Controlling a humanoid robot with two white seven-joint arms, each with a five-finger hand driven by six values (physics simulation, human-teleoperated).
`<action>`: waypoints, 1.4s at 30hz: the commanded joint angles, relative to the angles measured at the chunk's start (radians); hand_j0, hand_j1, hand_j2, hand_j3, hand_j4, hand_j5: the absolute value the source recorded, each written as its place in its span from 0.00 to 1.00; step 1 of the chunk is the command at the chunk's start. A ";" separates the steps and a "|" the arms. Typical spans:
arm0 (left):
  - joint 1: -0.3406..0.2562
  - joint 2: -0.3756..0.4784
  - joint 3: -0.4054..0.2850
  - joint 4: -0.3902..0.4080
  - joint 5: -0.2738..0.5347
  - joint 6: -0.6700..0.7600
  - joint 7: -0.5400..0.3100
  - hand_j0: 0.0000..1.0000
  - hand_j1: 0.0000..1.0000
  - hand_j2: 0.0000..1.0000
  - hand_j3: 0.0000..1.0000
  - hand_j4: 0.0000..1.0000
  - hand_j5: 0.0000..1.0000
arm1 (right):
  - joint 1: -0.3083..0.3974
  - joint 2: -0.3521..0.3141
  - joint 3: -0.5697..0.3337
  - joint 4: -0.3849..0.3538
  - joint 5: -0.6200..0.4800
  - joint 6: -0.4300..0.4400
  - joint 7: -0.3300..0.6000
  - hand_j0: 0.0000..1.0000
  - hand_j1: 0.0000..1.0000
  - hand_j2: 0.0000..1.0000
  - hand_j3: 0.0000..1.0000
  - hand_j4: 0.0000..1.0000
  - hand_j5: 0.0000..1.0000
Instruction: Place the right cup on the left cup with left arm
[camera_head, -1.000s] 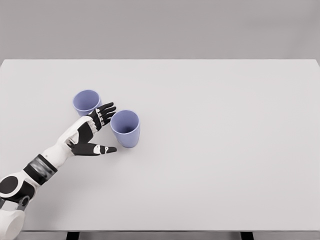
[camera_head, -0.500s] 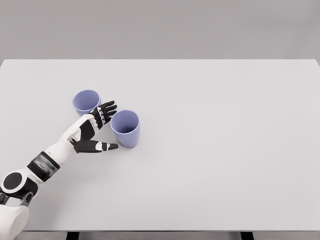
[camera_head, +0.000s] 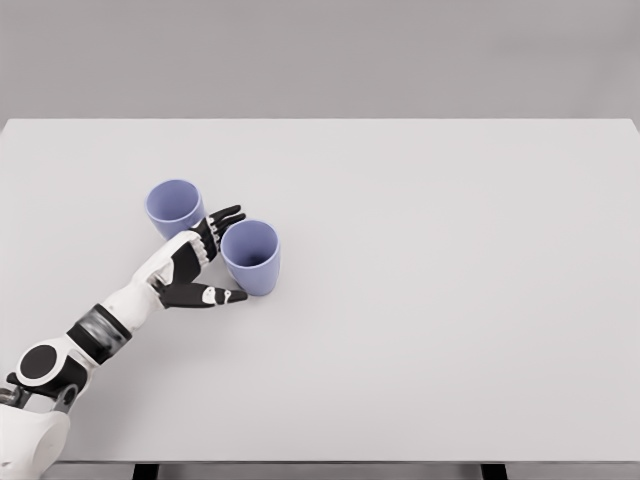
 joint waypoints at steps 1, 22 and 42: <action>0.000 0.000 -0.002 -0.003 0.005 0.000 0.000 1.00 1.00 1.00 1.00 1.00 1.00 | 0.000 0.000 0.000 0.000 0.000 -0.001 0.000 1.00 1.00 1.00 1.00 1.00 1.00; -0.006 -0.011 -0.010 -0.013 0.003 0.000 0.000 1.00 1.00 1.00 1.00 1.00 1.00 | 0.000 0.000 0.000 0.000 0.000 0.001 0.000 1.00 1.00 1.00 1.00 1.00 1.00; -0.011 -0.009 -0.013 -0.036 0.008 0.000 -0.002 1.00 1.00 1.00 1.00 1.00 1.00 | 0.000 0.000 0.000 0.000 0.000 0.001 0.000 1.00 1.00 1.00 1.00 1.00 1.00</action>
